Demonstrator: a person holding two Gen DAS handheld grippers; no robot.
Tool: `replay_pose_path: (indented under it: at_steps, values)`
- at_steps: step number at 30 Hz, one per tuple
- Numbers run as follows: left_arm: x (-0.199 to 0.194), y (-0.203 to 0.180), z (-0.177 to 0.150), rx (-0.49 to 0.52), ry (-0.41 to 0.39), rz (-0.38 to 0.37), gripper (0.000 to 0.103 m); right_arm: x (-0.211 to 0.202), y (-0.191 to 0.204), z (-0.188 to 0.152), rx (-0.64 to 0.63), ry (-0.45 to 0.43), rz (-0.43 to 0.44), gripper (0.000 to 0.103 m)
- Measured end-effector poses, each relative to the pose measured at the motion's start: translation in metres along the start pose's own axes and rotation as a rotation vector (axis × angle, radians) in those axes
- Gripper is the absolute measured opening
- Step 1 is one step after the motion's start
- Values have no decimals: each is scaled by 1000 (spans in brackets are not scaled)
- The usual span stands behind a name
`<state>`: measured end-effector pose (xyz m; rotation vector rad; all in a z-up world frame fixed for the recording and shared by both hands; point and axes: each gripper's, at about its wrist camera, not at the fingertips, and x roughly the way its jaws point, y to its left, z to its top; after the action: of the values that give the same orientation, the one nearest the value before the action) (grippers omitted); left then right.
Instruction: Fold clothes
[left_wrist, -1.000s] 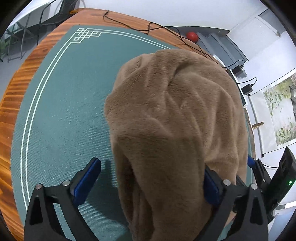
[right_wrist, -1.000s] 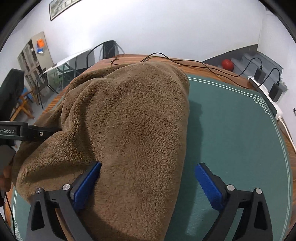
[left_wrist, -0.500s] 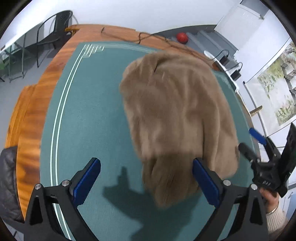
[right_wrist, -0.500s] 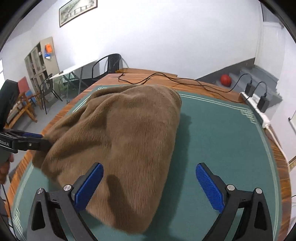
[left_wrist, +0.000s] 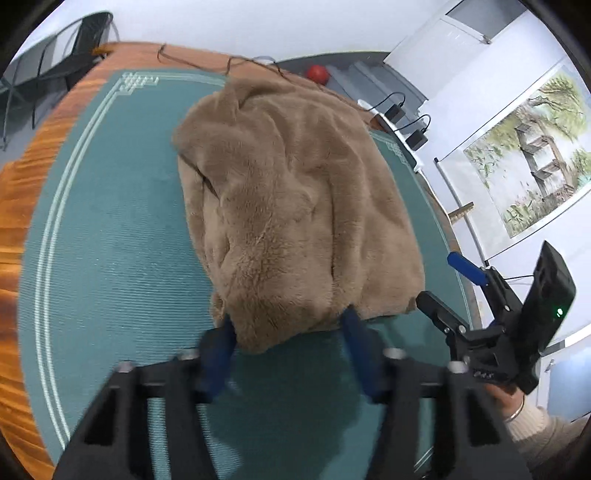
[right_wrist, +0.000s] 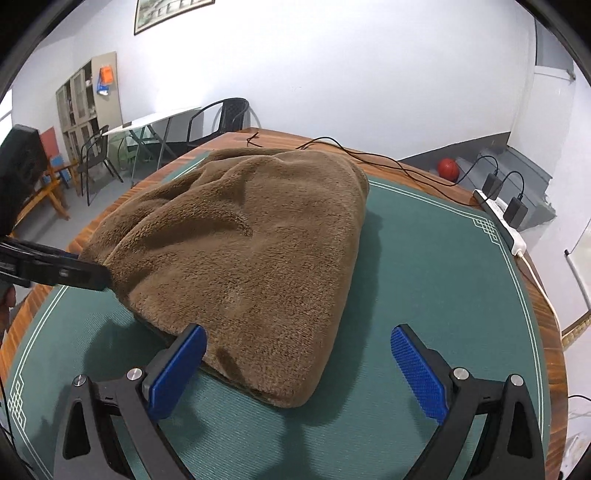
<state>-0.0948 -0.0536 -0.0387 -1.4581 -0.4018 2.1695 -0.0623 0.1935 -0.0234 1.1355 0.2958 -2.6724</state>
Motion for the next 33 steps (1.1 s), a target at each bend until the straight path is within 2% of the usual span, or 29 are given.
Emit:
replay_pose_path:
  at_steps: [1,4,8,11,14,17,19,22,25,28,30,31,32,33]
  values:
    - [2,2,2,-15,7,-14,39,1,1,0,-4,-3,-1,101]
    - [-2,12,6,-68,11,-67,31,5,6,0,-32,-5,-19,101]
    - [-12,25,7,-102,21,-108,23,21,2,-8,-87,50,-123,101]
    - [-12,27,4,-77,39,-99,21,29,-7,-15,-58,78,-123,101]
    - [-15,34,0,-79,37,-82,17,30,-6,-19,-75,76,-169,101]
    - [-16,51,-4,-129,41,-79,15,30,-13,-23,-34,89,-159,101]
    - [-14,53,-6,-124,48,-69,15,31,-13,-23,-29,91,-156,101]
    - [-20,54,-7,-94,29,-41,12,31,-12,-23,-42,93,-160,101]
    - [-24,61,-4,-133,13,-21,5,32,-17,-25,-7,108,-145,101]
    - [-32,59,-5,-154,-7,-74,5,32,-21,-29,15,118,-144,101]
    - [-42,53,-5,-158,-41,-113,17,31,-21,-29,20,118,-138,101]
    - [-48,50,-6,-160,-58,-133,41,31,-20,-29,16,117,-141,101]
    - [-52,46,-5,-160,-78,-141,71,31,-20,-29,15,118,-141,101]
    - [-56,40,-5,-158,-107,-144,81,31,-20,-29,17,120,-138,101]
